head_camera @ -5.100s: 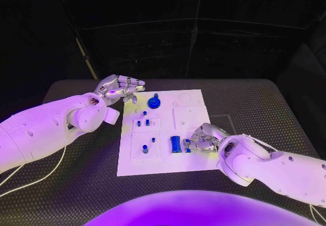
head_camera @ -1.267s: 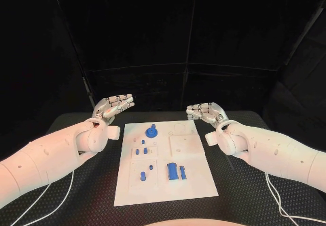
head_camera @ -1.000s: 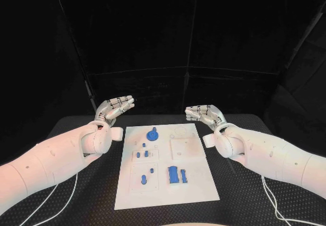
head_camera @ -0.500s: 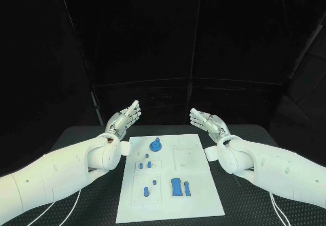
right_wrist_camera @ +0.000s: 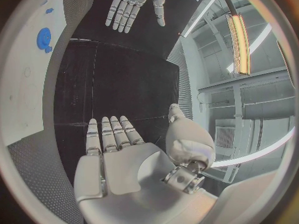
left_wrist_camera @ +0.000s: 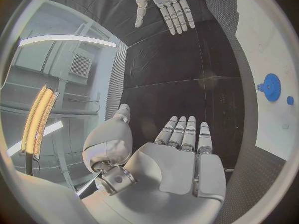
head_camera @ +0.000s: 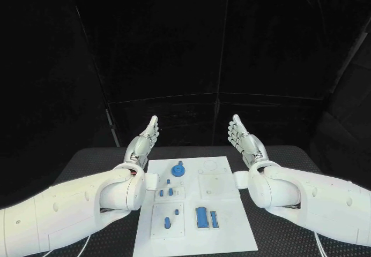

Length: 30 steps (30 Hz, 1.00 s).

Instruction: Assemble the parts on the task board

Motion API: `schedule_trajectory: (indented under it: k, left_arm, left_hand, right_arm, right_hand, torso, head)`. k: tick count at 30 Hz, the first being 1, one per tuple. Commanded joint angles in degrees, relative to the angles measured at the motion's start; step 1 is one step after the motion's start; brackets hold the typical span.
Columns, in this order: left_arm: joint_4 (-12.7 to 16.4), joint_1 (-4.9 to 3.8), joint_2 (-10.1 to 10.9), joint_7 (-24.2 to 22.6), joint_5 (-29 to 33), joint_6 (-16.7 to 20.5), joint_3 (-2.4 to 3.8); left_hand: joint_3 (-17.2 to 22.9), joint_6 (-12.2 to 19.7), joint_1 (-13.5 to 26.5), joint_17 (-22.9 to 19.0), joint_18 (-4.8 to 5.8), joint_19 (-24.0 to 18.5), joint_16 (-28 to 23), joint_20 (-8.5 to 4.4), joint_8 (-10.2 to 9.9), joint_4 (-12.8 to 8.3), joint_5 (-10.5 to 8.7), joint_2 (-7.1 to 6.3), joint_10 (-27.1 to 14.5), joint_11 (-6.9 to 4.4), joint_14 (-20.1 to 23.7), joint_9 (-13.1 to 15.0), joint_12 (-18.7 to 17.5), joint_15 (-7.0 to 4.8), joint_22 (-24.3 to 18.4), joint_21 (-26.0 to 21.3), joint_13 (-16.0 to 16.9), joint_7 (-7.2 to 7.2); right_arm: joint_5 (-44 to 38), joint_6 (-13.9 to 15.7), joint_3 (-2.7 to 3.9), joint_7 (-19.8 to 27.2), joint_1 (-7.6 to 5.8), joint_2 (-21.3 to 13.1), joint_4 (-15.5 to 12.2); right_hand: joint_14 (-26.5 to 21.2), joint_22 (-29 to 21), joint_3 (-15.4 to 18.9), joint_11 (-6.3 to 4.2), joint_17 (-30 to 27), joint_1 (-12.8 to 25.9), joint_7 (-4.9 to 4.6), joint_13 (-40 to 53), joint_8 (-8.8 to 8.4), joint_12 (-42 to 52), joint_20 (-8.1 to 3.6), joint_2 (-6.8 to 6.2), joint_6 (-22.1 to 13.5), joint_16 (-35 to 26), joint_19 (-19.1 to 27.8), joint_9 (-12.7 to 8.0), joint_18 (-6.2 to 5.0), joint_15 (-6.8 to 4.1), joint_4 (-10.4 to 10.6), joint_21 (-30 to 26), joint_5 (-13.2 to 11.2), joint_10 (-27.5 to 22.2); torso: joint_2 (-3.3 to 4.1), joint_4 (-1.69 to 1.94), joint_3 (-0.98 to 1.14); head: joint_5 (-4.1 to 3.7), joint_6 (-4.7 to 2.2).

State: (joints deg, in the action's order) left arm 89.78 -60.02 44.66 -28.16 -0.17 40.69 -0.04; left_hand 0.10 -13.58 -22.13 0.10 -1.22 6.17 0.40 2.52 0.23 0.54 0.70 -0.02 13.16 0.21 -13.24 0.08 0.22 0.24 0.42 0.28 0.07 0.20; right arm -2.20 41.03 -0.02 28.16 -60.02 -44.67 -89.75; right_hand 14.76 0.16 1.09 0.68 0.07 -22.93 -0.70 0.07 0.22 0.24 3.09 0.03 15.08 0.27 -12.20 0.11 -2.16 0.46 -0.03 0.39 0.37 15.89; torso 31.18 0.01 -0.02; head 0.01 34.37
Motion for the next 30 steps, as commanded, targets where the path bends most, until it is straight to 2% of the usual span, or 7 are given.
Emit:
schedule_trajectory:
  k: [1,2,22,23,25,26,30]
  left_arm:
    - [0.2,-0.14,0.0,-1.6,0.2,3.4,0.04]
    - [0.2,-0.14,0.0,-1.6,0.2,3.4,0.04]
    - [0.2,-0.14,0.0,-1.6,0.2,3.4,0.04]
    - [0.2,-0.14,0.0,-1.6,0.2,3.4,0.04]
    - [0.2,-0.14,0.0,-1.6,0.2,3.4,0.04]
    - [0.2,-0.14,0.0,-1.6,0.2,3.4,0.04]
    - [0.2,-0.14,0.0,-1.6,0.2,3.4,0.04]
  left_hand:
    - [-0.1,4.3,7.1,-0.1,1.22,-2.0,-0.4,-2.52,-0.2,-0.5,-0.7,0.02,-4.2,-0.21,4.2,-0.1,-0.2,-0.24,-0.4,-0.3,-0.1,-0.2]
    - [-0.1,4.7,7.7,-0.1,1.22,-6.2,-0.4,-2.52,-0.2,-0.5,-0.7,0.02,-4.6,-0.21,4.7,-0.1,-0.2,-0.24,-0.4,-0.3,-0.1,-0.2]
    - [-0.1,9.4,15.7,-0.1,1.22,-6.2,-0.4,-2.52,-0.2,-0.5,-0.7,0.02,-9.1,-0.21,9.2,-0.1,-0.2,-0.24,-0.4,-0.3,-0.1,-0.2]
    - [-0.1,9.5,15.8,-0.1,1.22,-6.2,-0.4,-2.52,-0.2,-0.5,-0.7,0.02,-13.2,-0.21,13.2,-0.1,-0.2,-0.24,-0.4,-0.3,-0.1,-0.2]
    - [-0.1,13.6,16.2,-0.1,1.22,-6.2,-0.4,-2.52,-0.2,-0.5,-0.7,0.02,-13.2,-0.21,13.2,-0.1,-0.2,-0.24,-0.4,-0.3,-0.1,-0.2]
    - [-0.1,13.6,16.5,-0.1,1.22,-6.2,-0.4,-2.52,-0.2,-0.5,-0.7,0.02,-13.2,-0.21,13.2,-0.1,-0.2,-0.24,-0.4,-0.3,-0.1,-0.2]
    - [-0.1,13.6,18.0,-0.1,1.22,-6.2,-0.4,-2.52,-0.2,-0.5,-0.7,0.02,-13.2,-0.21,13.2,-0.1,-0.2,-0.24,-0.4,-0.3,-0.1,-0.2]
  right_arm:
    - [2.2,3.1,0.02,1.6,-0.14,0.0,-0.2]
    - [2.2,3.1,0.02,1.6,-0.14,0.0,-0.2]
    - [2.2,3.1,0.02,1.6,-0.14,0.0,-0.2]
    - [2.2,3.1,0.02,1.6,-0.14,0.0,-0.2]
    - [2.2,3.1,0.02,1.6,-0.14,0.0,-0.2]
    - [2.2,3.1,0.02,1.6,-0.14,0.0,-0.2]
    - [2.2,3.1,0.02,1.6,-0.14,0.0,-0.2]
  right_hand:
    - [-4.7,-0.2,-1.1,-0.68,-0.1,7.4,0.7,-0.1,-0.22,-0.2,-3.09,-0.03,-4.8,-0.3,3.9,-0.1,2.16,-0.46,0.0,-0.4,-0.4,-5.1]
    - [-5.1,-0.2,-1.1,-0.68,-0.1,8.0,0.7,-0.1,-0.22,-0.2,-3.09,-0.03,-5.3,-0.3,4.2,-0.1,2.16,-0.46,0.0,-0.4,-0.4,-5.6]
    - [-10.3,-0.2,-1.1,-0.68,-0.1,16.1,0.7,-0.1,-0.22,-0.2,-3.09,-0.03,-10.6,-0.3,12.2,-0.1,2.16,-0.46,0.0,-0.4,-0.4,-11.1]
    - [-10.4,-0.2,-1.1,-0.68,-0.1,16.3,0.7,-0.1,-0.22,-0.2,-3.09,-0.03,-10.6,-0.3,12.2,-0.1,2.16,-0.46,0.0,-0.4,-0.4,-11.2]
    - [-10.7,-0.2,-1.1,-0.68,-0.1,16.9,0.7,-0.1,-0.22,-0.2,-3.09,-0.03,-11.0,-0.3,12.2,-0.1,2.16,-0.46,0.0,-0.4,-0.4,-11.5]
    - [-14.8,-0.2,-1.1,-0.68,-0.1,17.0,0.7,-0.1,-0.22,-0.2,-3.09,-0.03,-15.1,-0.3,12.2,-0.1,2.16,-0.46,0.0,-0.4,-0.4,-11.7]
    - [-14.8,-0.2,-1.1,-0.68,-0.1,18.7,0.7,-0.1,-0.22,-0.2,-3.09,-0.03,-15.1,-0.3,12.2,-0.1,2.16,-0.46,0.0,-0.4,-0.4,-15.9]
  torso:
    - [0.0,-0.01,0.02]
    - [0.0,-0.01,0.02]
    - [0.0,-0.01,0.02]
    - [0.0,-0.01,0.02]
    - [0.0,-0.01,0.02]
    - [0.0,-0.01,0.02]
    - [0.0,-0.01,0.02]
  head:
    - [-0.01,0.01]
    - [-0.01,0.01]
    - [-0.01,0.01]
    - [-0.01,0.01]
    - [-0.01,0.01]
    - [-0.01,0.01]
    - [-0.01,0.01]
